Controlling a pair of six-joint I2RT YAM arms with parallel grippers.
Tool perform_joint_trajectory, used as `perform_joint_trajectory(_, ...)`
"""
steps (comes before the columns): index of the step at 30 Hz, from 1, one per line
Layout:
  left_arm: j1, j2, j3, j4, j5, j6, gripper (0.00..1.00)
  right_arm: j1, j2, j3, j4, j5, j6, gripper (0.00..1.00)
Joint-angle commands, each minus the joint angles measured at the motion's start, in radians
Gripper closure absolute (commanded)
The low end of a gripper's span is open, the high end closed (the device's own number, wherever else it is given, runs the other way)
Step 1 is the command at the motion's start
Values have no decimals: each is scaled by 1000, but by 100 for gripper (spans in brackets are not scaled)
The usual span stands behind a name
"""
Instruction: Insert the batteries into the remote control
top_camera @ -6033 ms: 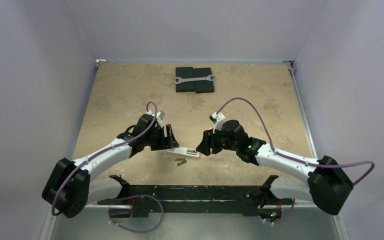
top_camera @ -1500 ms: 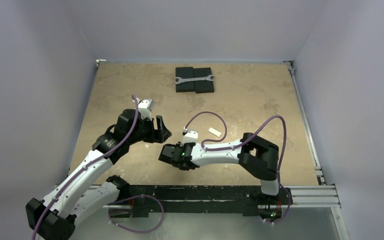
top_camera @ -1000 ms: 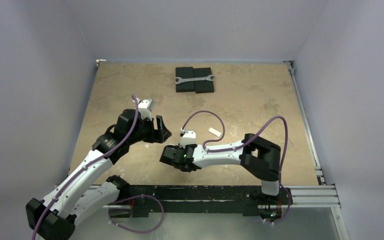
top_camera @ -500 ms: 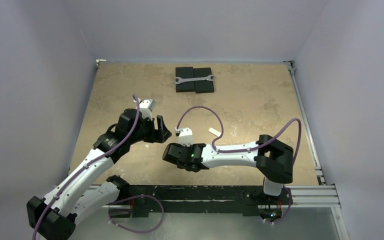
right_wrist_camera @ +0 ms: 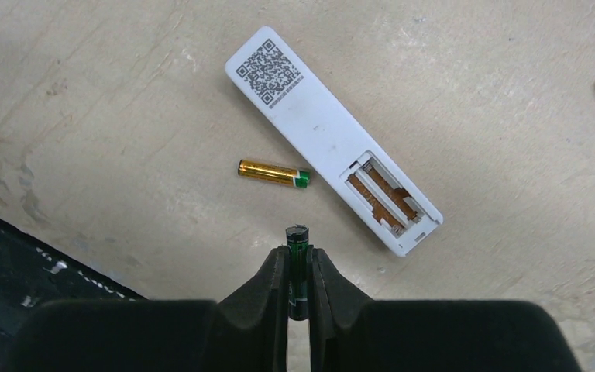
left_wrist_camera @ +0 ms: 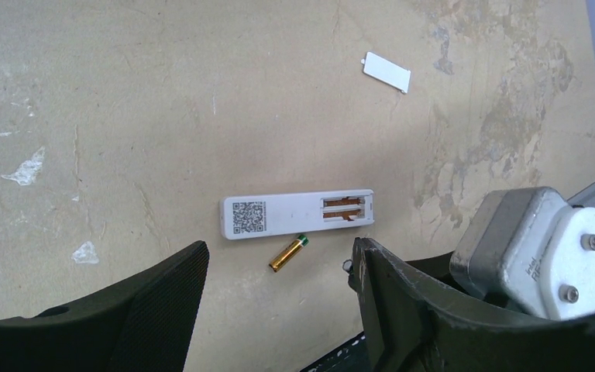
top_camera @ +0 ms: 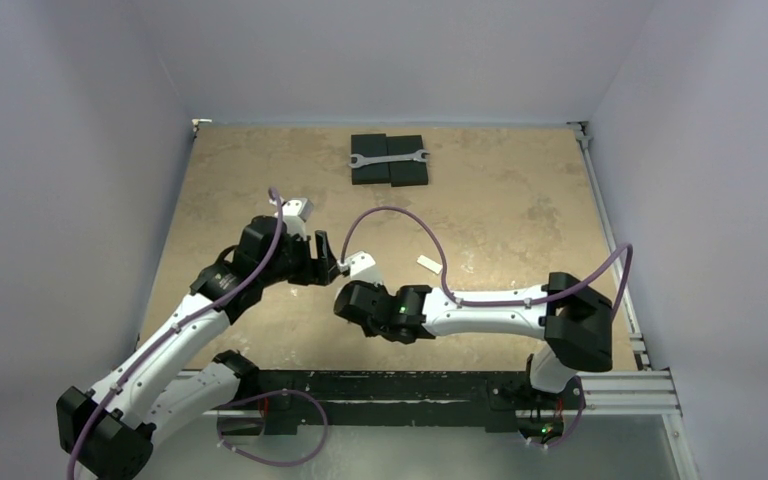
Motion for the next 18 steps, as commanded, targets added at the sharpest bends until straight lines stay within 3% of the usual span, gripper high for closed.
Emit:
perform_joint_trajectory(1,15,3,0,26,-6,14,32,3,-45,-18,36,-18,-179,100)
perform_joint_trajectory(11,23,10,1,30,4,18,32,-23,-110,-52,63,-36,-425,100)
perform_joint_trajectory(18,27,2,1,28,2,18,31,-112,-152,-103,122,-164,-632,100)
